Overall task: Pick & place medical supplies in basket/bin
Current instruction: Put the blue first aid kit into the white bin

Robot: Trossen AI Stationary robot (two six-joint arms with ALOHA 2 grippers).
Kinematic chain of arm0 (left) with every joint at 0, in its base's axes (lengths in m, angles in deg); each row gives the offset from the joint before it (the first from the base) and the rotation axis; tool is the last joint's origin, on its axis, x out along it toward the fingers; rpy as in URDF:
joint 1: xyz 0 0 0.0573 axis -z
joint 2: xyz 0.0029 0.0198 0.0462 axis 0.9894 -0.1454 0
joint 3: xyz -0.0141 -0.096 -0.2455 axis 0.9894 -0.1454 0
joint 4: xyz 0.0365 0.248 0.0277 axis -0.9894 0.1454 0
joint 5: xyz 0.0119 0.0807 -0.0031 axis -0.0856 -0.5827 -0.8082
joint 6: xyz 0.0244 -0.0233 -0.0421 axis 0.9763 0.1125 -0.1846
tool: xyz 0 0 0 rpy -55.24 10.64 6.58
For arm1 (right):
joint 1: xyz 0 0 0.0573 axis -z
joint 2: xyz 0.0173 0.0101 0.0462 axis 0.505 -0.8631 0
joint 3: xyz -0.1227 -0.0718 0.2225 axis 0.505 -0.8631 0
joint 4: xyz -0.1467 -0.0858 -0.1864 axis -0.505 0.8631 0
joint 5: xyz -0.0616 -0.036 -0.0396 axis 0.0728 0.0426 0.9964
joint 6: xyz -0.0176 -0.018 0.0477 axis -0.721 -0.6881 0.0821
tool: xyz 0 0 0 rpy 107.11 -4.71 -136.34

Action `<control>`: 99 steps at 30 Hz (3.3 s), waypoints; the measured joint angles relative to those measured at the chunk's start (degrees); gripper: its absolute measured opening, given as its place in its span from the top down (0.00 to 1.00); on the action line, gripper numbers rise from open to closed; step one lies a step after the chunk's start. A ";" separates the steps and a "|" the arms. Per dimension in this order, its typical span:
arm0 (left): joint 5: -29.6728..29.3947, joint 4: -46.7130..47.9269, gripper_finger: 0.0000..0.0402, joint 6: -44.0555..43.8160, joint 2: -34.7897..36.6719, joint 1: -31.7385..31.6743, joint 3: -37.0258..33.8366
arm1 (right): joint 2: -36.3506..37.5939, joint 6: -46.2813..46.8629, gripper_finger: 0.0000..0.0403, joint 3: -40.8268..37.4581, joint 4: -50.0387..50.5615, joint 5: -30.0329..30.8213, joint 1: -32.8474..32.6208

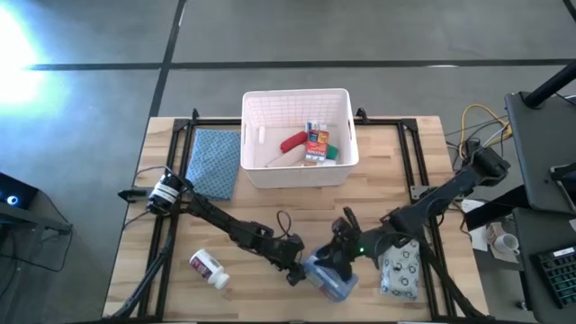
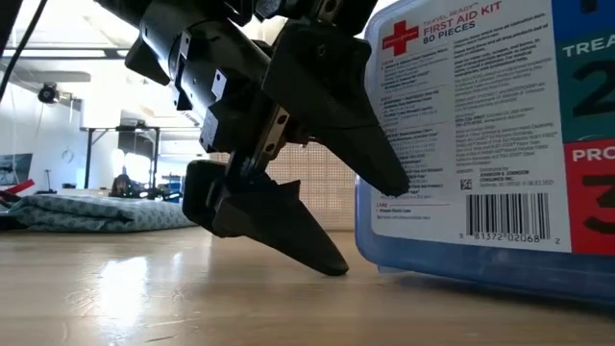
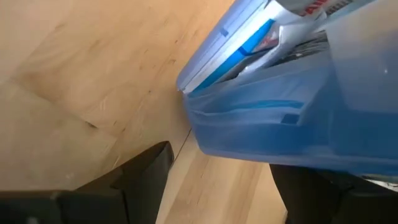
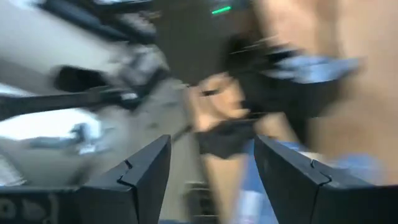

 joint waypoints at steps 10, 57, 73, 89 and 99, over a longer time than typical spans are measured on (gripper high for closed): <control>0.23 0.05 0.36 0.13 0.00 0.02 -0.15 | 8.25 9.20 0.46 -1.67 29.65 3.23 0.59; -5.80 16.82 0.35 1.04 0.11 -0.57 17.16 | -11.27 12.52 0.18 18.00 36.37 -11.96 -3.03; -9.20 16.65 0.35 5.20 0.44 -0.56 18.97 | -11.27 13.42 0.18 17.86 40.32 -11.41 -4.50; -9.05 17.94 0.35 8.98 0.44 0.24 18.84 | -11.51 14.70 0.19 16.60 45.49 -11.48 -4.50; -9.66 24.66 0.35 9.10 0.79 0.85 18.80 | -11.51 9.97 0.29 16.60 46.39 -11.66 -4.50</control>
